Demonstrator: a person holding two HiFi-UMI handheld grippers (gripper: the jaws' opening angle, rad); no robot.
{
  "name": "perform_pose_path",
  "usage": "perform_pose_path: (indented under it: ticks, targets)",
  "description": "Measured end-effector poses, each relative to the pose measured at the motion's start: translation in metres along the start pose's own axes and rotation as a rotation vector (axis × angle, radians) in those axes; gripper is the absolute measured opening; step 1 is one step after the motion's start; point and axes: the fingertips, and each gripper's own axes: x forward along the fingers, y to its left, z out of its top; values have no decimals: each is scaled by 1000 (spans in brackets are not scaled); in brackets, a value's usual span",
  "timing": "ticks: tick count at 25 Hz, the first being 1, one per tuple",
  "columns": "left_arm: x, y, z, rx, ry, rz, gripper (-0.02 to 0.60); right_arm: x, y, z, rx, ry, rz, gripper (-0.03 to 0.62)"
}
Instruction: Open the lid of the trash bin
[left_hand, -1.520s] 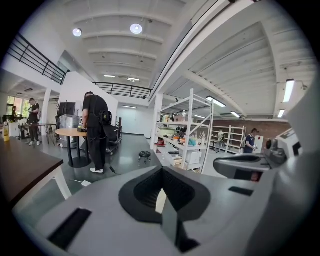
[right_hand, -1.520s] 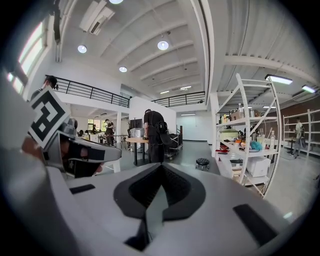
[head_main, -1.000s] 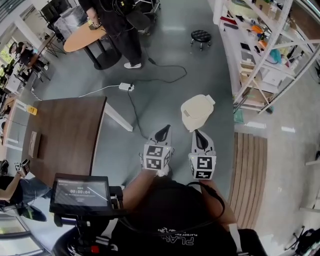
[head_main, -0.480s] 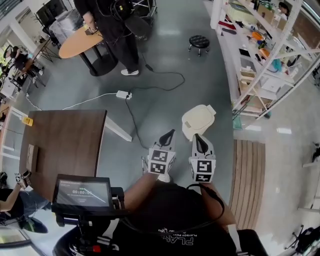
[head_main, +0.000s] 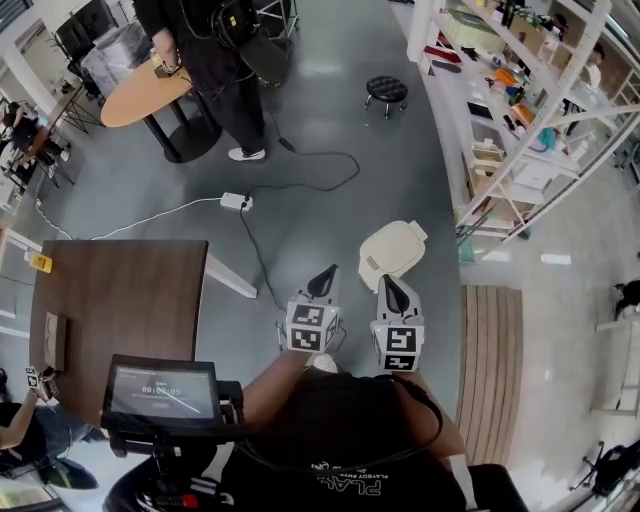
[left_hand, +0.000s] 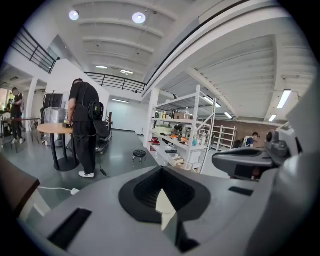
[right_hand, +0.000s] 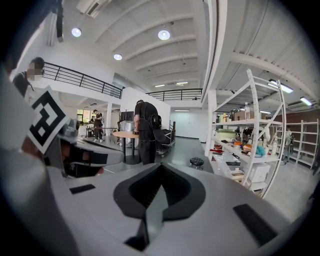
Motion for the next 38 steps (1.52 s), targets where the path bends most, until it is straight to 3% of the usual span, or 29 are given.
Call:
perform_pose_path:
  ticks: [11,15,31,38]
  targets:
    - [17,8,7,22,-5,-48,-3,13,-8,-6,13,25,-58,5]
    - [23,9,3,-19,15,-54,-3,15,-11,-4,39,21,-59,5]
    - [87,-4,22,-40,38,-25,-3,58,-74,-9,52,33,-27,5]
    - [82,8,13,-42,64,17,-3,61,-66,-14,74,26,9,5]
